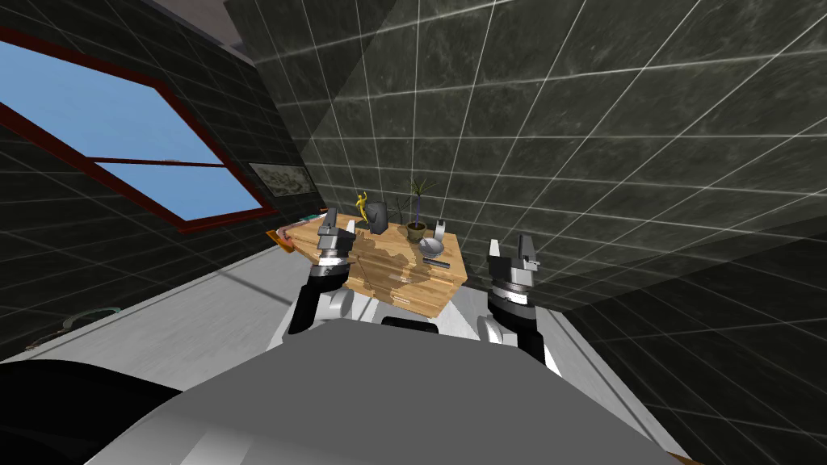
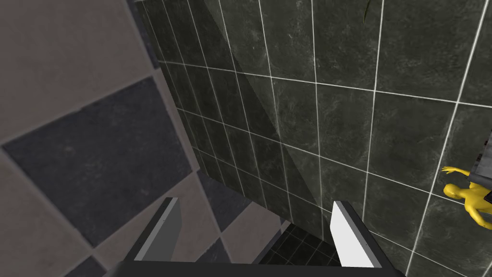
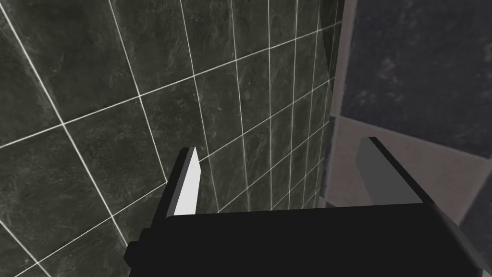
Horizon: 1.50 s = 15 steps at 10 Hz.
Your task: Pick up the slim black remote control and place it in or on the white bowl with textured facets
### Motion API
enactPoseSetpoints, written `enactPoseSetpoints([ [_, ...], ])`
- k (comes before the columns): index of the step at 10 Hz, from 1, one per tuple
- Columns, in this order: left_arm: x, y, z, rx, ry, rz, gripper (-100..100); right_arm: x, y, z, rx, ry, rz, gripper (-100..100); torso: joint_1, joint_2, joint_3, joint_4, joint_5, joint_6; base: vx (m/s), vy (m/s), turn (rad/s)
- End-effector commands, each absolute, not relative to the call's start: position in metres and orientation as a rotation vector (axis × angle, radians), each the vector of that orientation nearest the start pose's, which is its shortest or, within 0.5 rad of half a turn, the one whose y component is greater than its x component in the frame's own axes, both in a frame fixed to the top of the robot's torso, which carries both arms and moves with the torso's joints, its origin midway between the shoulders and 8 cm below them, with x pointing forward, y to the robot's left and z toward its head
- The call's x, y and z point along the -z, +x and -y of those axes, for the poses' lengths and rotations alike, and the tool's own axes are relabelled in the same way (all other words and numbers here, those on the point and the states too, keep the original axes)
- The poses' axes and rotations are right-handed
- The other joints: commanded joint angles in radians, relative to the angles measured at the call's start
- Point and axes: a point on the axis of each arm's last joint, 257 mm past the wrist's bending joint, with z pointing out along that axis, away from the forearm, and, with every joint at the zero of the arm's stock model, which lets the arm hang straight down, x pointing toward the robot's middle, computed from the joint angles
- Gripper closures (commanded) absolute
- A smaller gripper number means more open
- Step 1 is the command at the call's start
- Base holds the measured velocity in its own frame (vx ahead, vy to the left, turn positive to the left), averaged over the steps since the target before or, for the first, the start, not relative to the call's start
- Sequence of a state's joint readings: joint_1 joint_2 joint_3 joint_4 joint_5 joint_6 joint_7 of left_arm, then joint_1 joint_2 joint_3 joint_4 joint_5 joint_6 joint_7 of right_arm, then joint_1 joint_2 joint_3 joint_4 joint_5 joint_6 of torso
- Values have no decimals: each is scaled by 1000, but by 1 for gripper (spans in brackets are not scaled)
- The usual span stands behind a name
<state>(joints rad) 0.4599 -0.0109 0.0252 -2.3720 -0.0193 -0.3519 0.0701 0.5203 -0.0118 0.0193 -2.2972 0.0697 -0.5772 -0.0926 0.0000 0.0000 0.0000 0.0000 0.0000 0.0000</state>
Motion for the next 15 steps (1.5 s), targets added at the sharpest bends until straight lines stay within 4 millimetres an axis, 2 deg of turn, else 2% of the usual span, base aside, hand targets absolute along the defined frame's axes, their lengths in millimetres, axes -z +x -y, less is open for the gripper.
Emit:
enactPoseSetpoints([
  [1, -51, 350, -283, 1338, -696, -603, 0, -32, 331, 257, -1359, 561, -642, -100, 0, 0, 0, 0, 0, 0, -22, 7, 29],
  [3, -51, 350, -283, 1338, -696, -603, 0, -16, 338, 250, -1313, 527, -740, -100, 0, 3, 2, 1, 0, 0, -75, 8, 41],
  [5, -51, 350, -283, 1338, -696, -603, 0, 9, 345, 243, -1245, 491, -861, -100, 0, 7, 4, 2, 0, 0, -122, 4, 58],
  [6, -51, 350, -283, 1338, -696, -603, 0, 10, 345, 242, -1245, 481, -872, -100, 0, 8, 5, 2, 0, 0, -98, 3, 11],
  [8, -51, 350, -283, 1338, -696, -603, 0, 44, 351, 237, -1162, 432, -1015, -100, 0, 7, 4, 2, 0, 0, -104, 12, 57],
  [9, -51, 350, -283, 1338, -696, -603, 0, 44, 351, 236, -1162, 421, -1026, -100, 1, 8, 5, 2, 0, 0, -113, 20, 15],
  [10, -51, 350, -283, 1338, -696, -603, 0, 64, 353, 234, -1116, 393, -1100, -100, 1, 8, 5, 2, 0, 0, -121, 19, 41],
  [11, -51, 350, -283, 1338, -696, -603, 0, 65, 353, 233, -1115, 384, -1109, -100, 1, 8, 5, 2, 0, 0, -85, 7, 22],
  [13, -51, 350, -283, 1338, -696, -603, 0, 109, 353, 233, -1018, 320, -1263, -100, 0, 7, 4, 2, 0, 0, -133, 3, 64],
  [14, -51, 350, -283, 1338, -696, -603, 0, 110, 353, 233, -1015, 299, -1280, -100, -1, 10, 6, 2, 0, 0, -123, -7, 34],
  [15, -51, 350, -283, 1338, -696, -603, 0, 133, 351, 235, -964, 264, -1356, -100, -1, 9, 5, 2, 0, 0, -101, 23, 48],
])
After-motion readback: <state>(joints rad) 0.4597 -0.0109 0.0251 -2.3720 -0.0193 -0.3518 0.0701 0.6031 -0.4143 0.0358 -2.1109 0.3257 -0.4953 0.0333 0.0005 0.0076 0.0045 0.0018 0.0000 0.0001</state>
